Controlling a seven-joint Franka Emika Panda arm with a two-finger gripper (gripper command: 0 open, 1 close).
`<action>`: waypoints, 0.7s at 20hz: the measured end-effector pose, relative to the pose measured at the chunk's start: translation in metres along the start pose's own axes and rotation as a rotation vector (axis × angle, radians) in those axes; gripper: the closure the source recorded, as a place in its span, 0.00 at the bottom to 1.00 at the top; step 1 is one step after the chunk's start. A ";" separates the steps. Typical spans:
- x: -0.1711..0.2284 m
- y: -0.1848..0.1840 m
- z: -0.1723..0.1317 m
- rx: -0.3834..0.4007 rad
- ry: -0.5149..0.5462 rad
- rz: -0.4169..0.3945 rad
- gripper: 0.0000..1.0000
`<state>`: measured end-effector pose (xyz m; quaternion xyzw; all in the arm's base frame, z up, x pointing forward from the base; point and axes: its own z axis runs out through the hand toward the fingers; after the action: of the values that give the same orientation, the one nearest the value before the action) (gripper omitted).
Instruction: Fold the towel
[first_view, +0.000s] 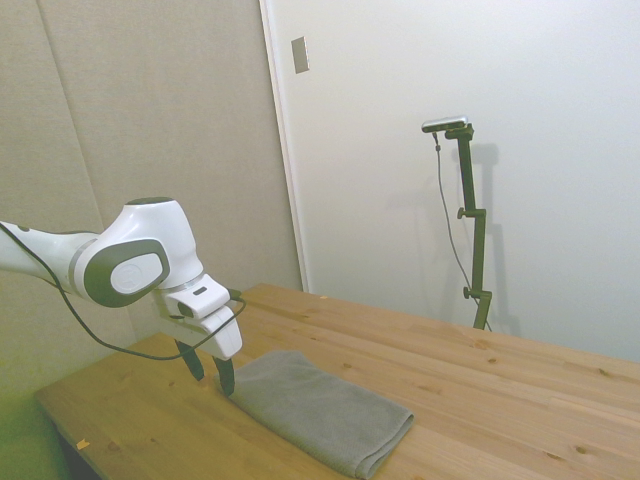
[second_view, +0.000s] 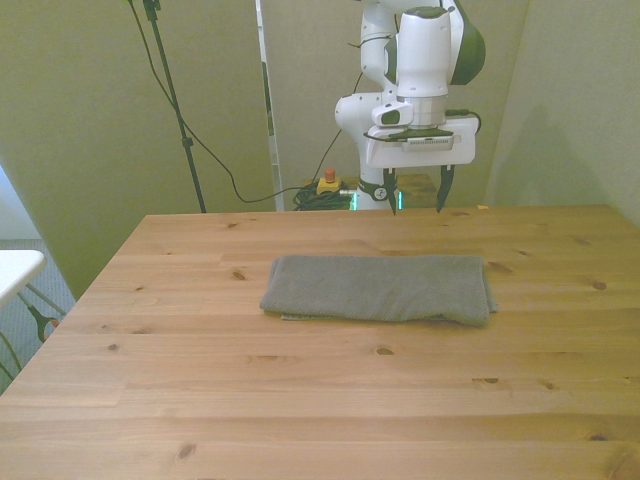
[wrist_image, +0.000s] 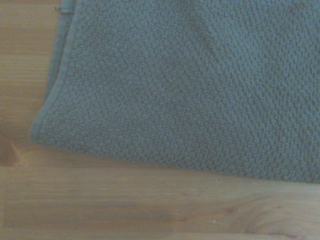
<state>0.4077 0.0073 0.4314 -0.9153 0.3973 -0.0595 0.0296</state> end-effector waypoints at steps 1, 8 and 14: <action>0.000 0.000 0.000 -0.001 0.000 -0.001 0.00; 0.021 -0.043 -0.006 -0.035 0.118 0.109 0.00; 0.036 -0.125 0.020 -0.125 0.170 0.217 0.00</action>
<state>0.5252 0.0670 0.4274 -0.8587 0.4978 -0.1083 -0.0549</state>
